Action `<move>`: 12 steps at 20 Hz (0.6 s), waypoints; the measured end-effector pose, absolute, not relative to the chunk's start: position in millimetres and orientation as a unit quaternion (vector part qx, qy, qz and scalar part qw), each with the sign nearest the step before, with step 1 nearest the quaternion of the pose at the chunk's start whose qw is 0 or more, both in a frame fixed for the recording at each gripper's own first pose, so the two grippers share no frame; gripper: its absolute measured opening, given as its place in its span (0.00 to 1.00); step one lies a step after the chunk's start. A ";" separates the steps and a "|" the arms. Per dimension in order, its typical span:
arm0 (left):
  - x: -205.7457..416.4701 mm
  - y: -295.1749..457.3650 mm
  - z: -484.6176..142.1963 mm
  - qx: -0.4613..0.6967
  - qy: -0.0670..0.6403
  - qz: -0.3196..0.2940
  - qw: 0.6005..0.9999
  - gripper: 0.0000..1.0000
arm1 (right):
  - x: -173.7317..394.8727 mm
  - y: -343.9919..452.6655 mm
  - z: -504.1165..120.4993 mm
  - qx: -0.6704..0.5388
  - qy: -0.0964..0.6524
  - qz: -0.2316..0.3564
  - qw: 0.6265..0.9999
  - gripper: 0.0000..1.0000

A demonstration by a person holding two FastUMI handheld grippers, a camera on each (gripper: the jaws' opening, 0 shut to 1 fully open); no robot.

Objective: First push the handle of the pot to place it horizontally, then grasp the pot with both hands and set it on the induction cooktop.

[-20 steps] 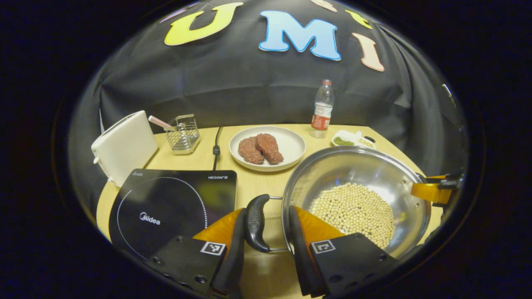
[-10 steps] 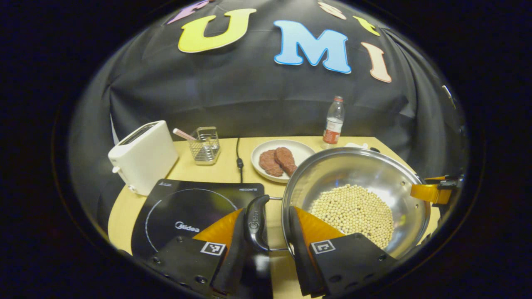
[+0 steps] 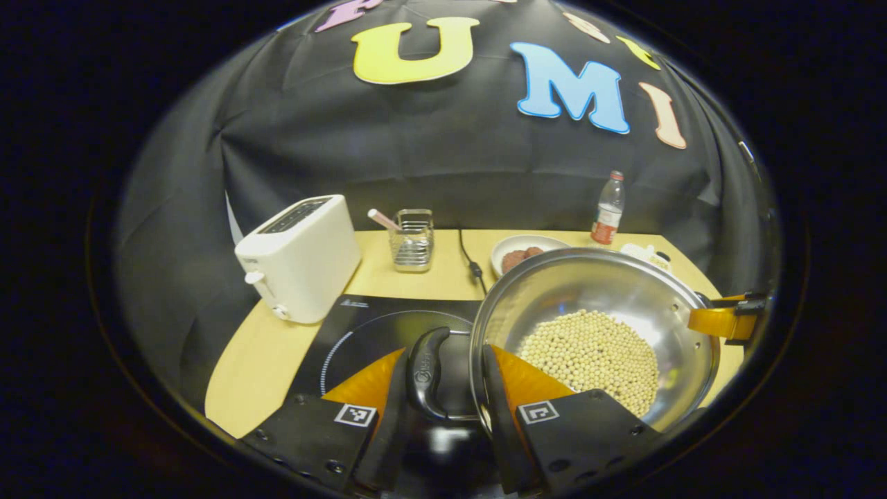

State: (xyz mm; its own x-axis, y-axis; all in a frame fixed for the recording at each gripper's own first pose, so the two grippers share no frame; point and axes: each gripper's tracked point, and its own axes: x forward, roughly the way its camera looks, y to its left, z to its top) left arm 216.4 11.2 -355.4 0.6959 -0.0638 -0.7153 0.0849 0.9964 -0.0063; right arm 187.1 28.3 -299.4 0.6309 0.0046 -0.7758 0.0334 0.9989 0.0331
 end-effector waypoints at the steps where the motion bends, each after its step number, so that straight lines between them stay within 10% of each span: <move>1: 215.3 21.4 -355.8 0.011 0.389 -0.034 0.921 0.64 | 190.2 38.3 -300.0 0.022 0.429 -0.001 0.903 0.47; 12: 226.9 104.2 -372.5 0.007 0.381 0.000 0.925 0.56 | 207.9 112.3 -309.1 0.037 0.442 0.038 0.895 0.47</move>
